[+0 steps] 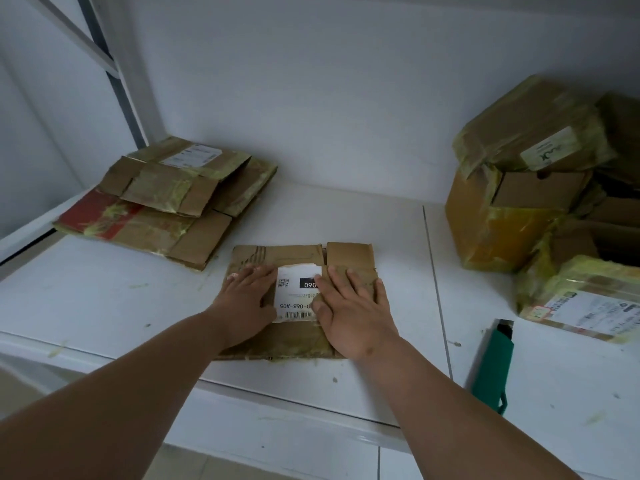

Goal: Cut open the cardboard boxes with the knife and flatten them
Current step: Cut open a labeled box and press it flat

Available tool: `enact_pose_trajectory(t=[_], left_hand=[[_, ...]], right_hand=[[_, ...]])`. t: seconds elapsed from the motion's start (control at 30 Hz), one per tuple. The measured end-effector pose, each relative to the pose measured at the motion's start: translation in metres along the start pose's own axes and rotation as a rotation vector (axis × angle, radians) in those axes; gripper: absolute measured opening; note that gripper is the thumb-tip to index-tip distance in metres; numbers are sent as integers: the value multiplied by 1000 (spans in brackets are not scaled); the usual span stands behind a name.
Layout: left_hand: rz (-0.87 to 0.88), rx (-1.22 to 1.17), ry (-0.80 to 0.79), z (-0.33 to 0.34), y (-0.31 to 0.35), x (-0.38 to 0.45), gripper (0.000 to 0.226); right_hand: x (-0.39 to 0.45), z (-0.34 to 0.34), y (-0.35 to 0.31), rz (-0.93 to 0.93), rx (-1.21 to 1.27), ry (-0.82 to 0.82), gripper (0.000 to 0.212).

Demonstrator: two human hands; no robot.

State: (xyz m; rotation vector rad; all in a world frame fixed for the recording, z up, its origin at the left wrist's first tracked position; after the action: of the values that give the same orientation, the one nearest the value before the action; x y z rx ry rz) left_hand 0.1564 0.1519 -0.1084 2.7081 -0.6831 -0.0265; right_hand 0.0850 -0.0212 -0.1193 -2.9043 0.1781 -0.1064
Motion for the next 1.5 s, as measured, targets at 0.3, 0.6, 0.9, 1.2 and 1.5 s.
enact_pose_trajectory(t=[0.3,0.6,0.9,1.2,1.5], left_hand=[[-439,-1,126,-27,-33,-19,92],[-588,-161,4,-29,-27,-22,82],[-556,-407,22,-43,-20,-15,66],[-352,-519,130,-67,-20,-14,75],[-223,-299,273,-95,-17,3,82]], right_hand=[[-9,-4,-3,177,95,-12,53],[-27,-16,-10,248,84,36,52],[-48,-35,-8,444,183,250,39],[-55,-50,0,615,192,449,86],[-24,-74,5,325,-59,432,98]])
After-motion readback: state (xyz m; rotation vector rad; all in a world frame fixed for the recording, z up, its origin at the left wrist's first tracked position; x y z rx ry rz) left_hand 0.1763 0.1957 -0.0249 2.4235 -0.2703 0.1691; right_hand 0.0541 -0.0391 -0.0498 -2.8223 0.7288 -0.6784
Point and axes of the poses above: each hand's wrist, its own x-axis towards the middle knuckle, its own z-axis out of the palm, y = z × x, the point moved 4 cm from there along x, towards the middle knuckle, and after that the axes turned 13 degrees about y, right-handed, at the moved point
